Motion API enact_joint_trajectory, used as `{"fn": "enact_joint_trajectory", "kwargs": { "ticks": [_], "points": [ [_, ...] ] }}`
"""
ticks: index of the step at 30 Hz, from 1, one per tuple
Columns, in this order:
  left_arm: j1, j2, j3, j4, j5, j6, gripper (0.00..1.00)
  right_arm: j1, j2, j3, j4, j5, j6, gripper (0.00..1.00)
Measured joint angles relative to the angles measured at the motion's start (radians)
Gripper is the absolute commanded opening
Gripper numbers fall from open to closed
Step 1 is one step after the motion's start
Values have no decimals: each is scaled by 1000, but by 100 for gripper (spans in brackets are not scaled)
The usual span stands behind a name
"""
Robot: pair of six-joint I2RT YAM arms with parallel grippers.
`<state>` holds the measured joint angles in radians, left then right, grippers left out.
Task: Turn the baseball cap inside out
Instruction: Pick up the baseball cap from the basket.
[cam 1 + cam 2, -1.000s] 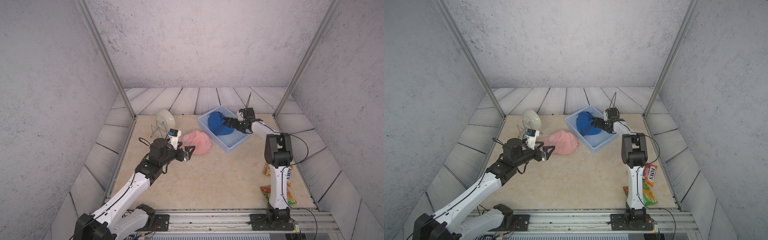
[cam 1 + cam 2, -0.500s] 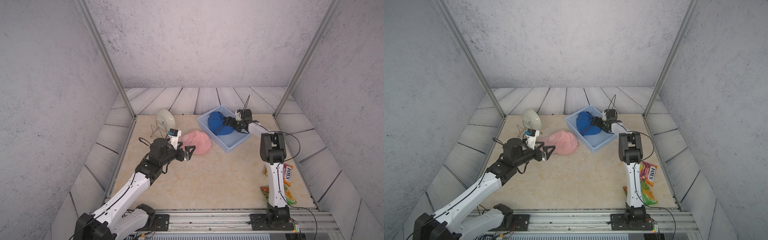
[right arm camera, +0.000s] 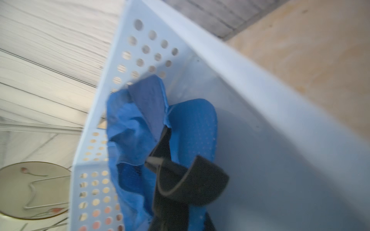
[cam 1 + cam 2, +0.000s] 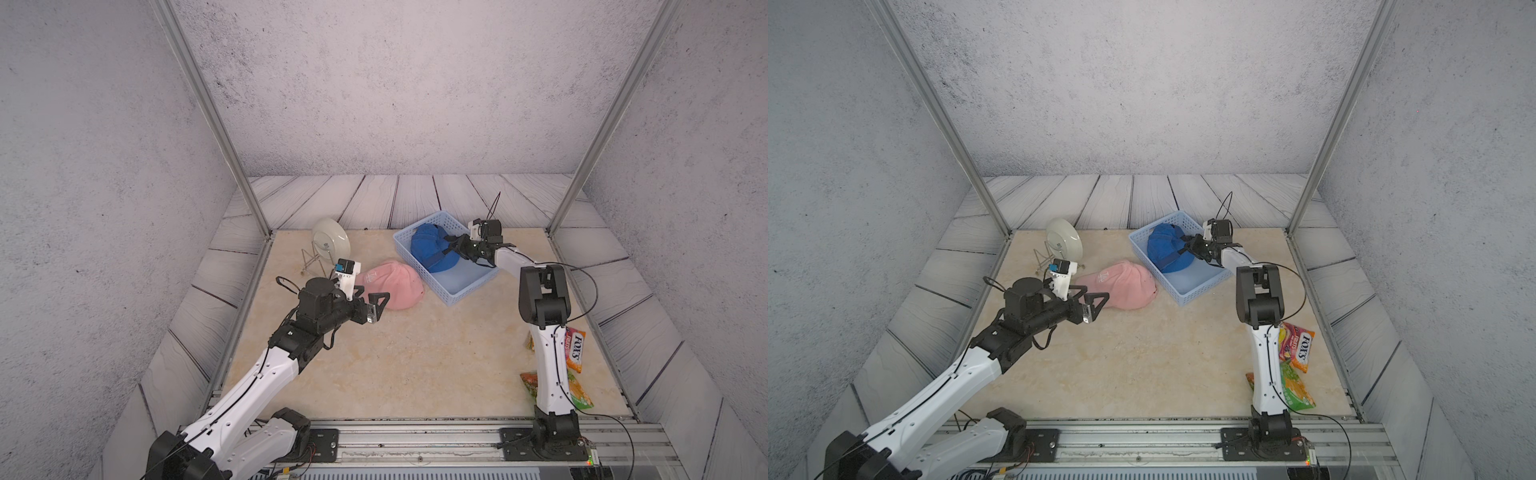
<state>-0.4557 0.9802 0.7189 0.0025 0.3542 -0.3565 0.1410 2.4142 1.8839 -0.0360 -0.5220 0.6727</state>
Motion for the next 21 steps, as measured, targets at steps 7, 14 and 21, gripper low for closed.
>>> {"fn": "enact_joint_trajectory", "kwargs": {
  "ticks": [7,14,21],
  "points": [
    [-1,-27,30,-18,-18,18,96,14,-198,-117,11,79,-8,4],
    [-11,-28,149,-23,-28,41,95,6,-503,-320,47,132,-19,3],
    [-127,14,255,-21,-81,97,98,11,-923,-620,114,159,10,2]
  ]
}}
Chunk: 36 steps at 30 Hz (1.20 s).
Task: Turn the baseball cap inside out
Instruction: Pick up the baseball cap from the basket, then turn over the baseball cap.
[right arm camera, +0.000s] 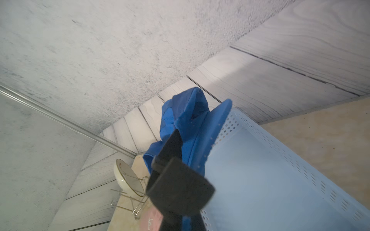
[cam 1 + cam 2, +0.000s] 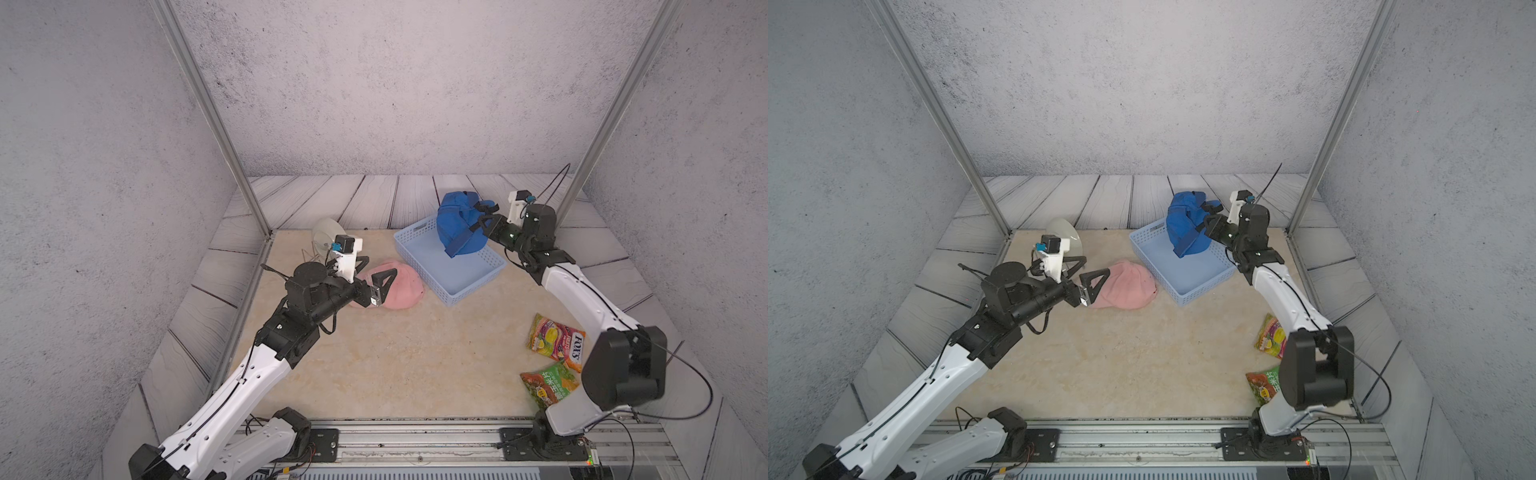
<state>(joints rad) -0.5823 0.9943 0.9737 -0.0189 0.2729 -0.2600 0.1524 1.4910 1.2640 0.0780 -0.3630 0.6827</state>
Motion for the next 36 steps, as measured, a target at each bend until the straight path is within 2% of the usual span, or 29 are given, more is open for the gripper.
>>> {"fn": "enact_joint_trajectory", "kwargs": {
  "ticks": [3,7,14,24,30,36],
  "points": [
    [-99,56,36,-1,-67,50,100,14,-186,-146,13,30,47,2],
    [-233,145,72,0,-184,131,98,47,-377,-293,17,87,141,2],
    [-377,280,137,0,-340,282,98,93,-554,-409,-12,175,303,2],
    [-436,432,280,6,-402,435,100,108,-602,-413,-37,212,385,1],
    [-441,516,359,-5,-439,484,88,113,-602,-413,-45,212,407,1],
    [-441,599,433,-51,-467,525,91,117,-609,-413,-46,212,417,1]
  ]
}}
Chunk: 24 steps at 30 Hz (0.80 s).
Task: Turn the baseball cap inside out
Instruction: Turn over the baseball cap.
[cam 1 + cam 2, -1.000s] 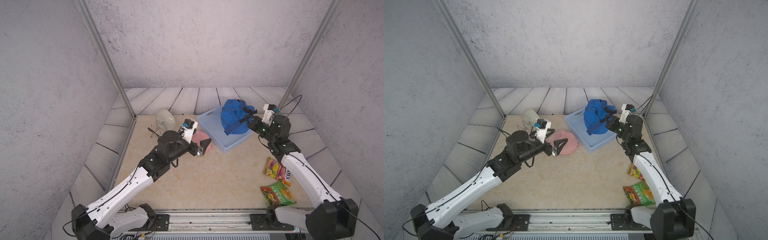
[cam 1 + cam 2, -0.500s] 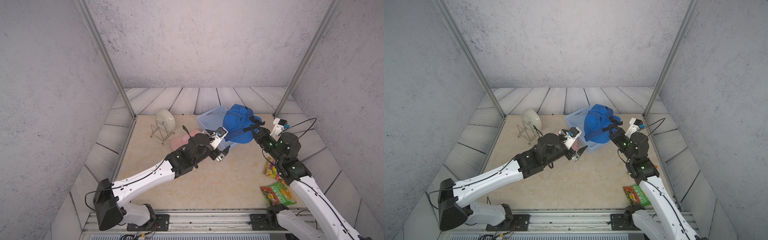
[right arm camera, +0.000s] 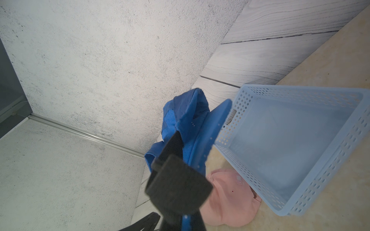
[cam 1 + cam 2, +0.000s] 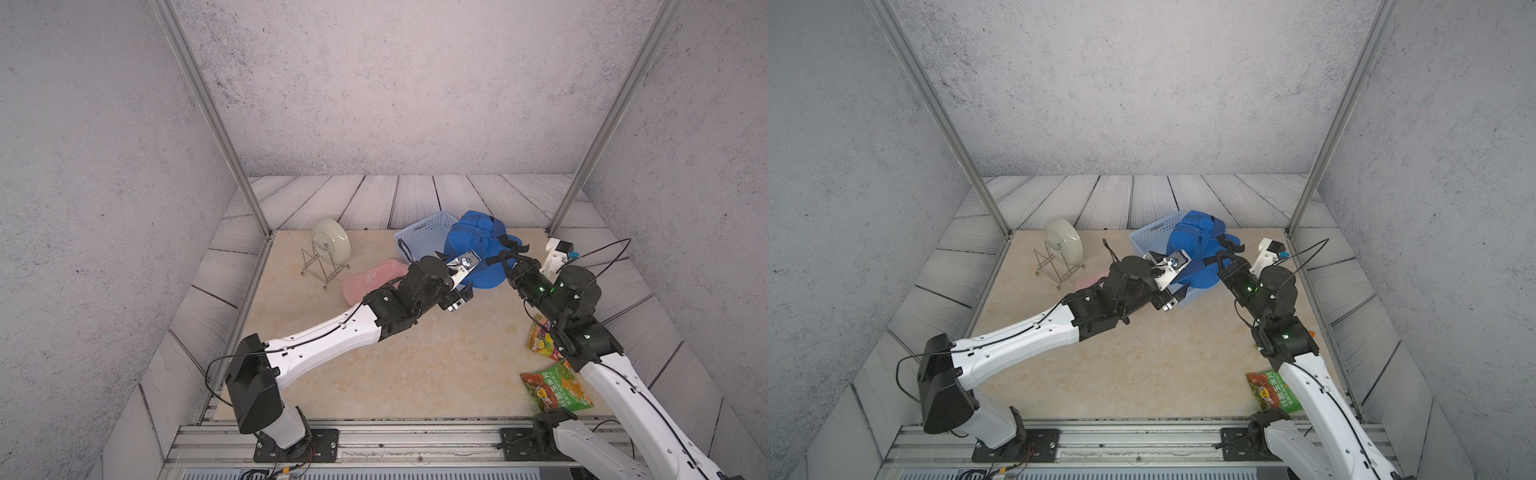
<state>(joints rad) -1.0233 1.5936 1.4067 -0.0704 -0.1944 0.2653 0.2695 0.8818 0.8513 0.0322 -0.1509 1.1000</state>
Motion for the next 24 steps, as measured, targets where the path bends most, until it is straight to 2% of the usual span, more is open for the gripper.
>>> {"fn": "enact_joint_trajectory", "kwargs": {
  "ticks": [2,4,9,11,15,17,19,22,23,24],
  "points": [
    [0,26,21,-20,-3,17,92,0,-4,0,-2,0,3,1],
    [-1,46,37,-35,-16,31,90,0,-7,0,-5,2,4,1],
    [-2,79,58,-34,-94,65,68,0,-7,0,-7,8,11,1],
    [-2,88,59,-21,-130,71,63,0,-7,0,-7,11,15,1],
    [-8,92,59,8,-162,72,60,0,-7,0,-2,23,23,0],
    [-8,92,59,19,-167,72,55,0,-7,0,9,24,32,0],
    [-8,95,59,36,-170,73,39,0,-7,-2,24,27,43,1],
    [-13,102,58,70,-179,76,4,0,-7,-9,45,30,61,1],
    [-14,105,58,85,-190,76,0,0,-7,-14,47,29,68,3],
    [-14,108,57,105,-206,78,0,1,-7,-21,48,25,75,5]
  ]
}}
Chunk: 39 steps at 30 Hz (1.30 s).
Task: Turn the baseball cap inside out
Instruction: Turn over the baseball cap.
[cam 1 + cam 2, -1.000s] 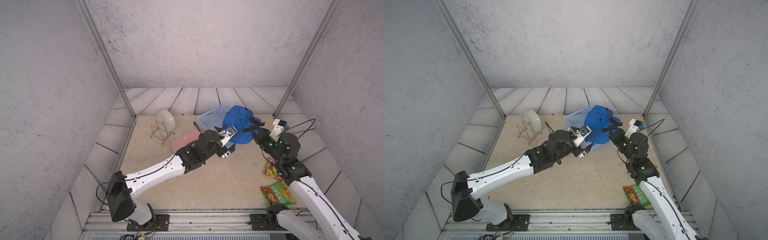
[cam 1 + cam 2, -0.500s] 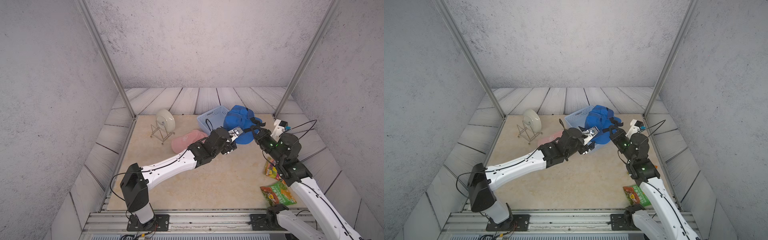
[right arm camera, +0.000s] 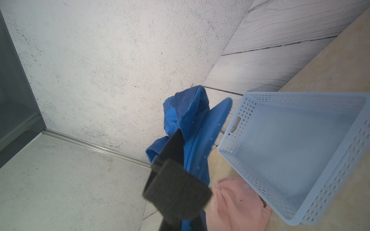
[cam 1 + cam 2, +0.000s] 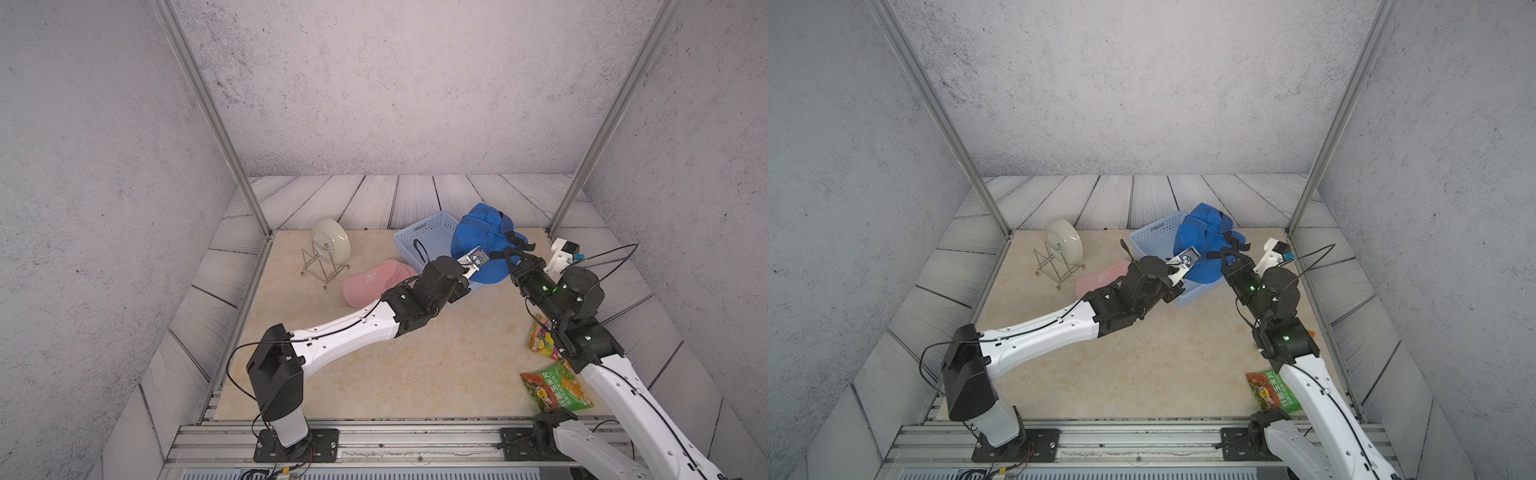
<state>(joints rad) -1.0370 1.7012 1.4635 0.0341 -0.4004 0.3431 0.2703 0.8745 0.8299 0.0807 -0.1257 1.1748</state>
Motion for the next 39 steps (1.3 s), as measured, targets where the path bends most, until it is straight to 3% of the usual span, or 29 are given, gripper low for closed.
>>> {"fn": "enact_joint_trajectory", "kwargs": {
  "ticks": [2,3,8,12,14,21,32,39],
  "points": [
    [3,-1,-13,42,-32,-4,0,2,-1,-26,7,-3,14,11],
    [5,-3,-24,62,-42,-4,0,2,-2,-42,18,-4,24,18],
    [9,-50,-108,114,-60,-22,0,3,1,-137,56,-51,53,73],
    [15,-136,-177,129,-32,-53,0,5,3,-184,55,-105,35,95],
    [16,-183,-207,127,-8,-65,0,5,-3,-192,45,-120,16,99],
    [22,-327,-274,44,90,-109,0,6,-153,-231,-18,-136,-137,100],
    [42,-409,-257,-106,296,-195,0,25,-329,-272,23,-253,-709,100],
    [42,-383,-202,-148,406,-294,0,121,-325,-262,43,-249,-940,100]
  ]
}}
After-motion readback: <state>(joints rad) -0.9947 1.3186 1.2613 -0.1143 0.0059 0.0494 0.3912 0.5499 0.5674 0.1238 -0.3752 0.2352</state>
